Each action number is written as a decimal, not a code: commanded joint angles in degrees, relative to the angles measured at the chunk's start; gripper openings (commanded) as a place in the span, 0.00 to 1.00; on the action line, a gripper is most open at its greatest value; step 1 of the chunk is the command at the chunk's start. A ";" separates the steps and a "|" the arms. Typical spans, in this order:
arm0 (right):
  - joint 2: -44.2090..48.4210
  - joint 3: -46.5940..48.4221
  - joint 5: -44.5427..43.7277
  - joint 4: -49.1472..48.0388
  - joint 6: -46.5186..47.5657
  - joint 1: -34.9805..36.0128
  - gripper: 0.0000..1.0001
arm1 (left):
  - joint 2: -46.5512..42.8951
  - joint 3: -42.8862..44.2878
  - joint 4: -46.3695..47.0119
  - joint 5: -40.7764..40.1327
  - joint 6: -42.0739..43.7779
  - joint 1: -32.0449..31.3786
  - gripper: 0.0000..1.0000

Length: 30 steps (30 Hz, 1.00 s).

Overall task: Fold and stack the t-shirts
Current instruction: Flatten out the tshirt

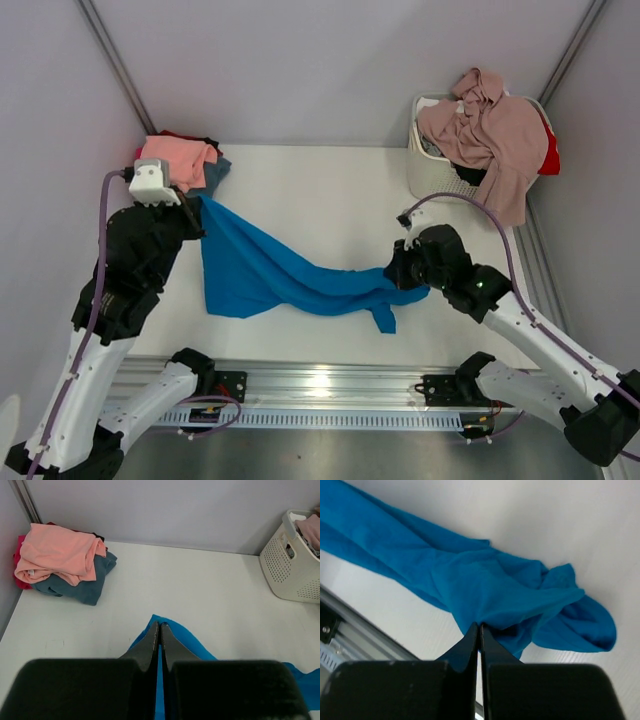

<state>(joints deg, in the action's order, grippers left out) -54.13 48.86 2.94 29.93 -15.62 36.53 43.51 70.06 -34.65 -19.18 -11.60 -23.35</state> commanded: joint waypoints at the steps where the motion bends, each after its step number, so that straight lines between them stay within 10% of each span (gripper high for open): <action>1: -0.45 -1.13 3.74 -2.34 -1.09 3.36 0.00 | 0.88 0.95 2.31 0.99 -0.01 -0.55 0.01; 15: -21.89 3.17 -0.99 3.82 6.39 22.08 0.00 | 3.25 1.66 2.31 2.39 0.70 -2.92 0.01; 24: -13.03 4.83 -14.35 -0.40 4.63 23.23 0.67 | 2.64 0.78 1.52 2.04 0.87 -3.98 0.01; 30: -5.57 9.58 -18.05 -1.89 5.16 22.44 0.71 | 2.72 0.60 1.87 2.39 0.96 -4.77 0.01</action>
<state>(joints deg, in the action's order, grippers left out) -63.33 55.00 -10.46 31.00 -10.57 59.44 46.81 70.08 -34.63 -17.50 -11.49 -27.46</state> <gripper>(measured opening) 0.703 0.010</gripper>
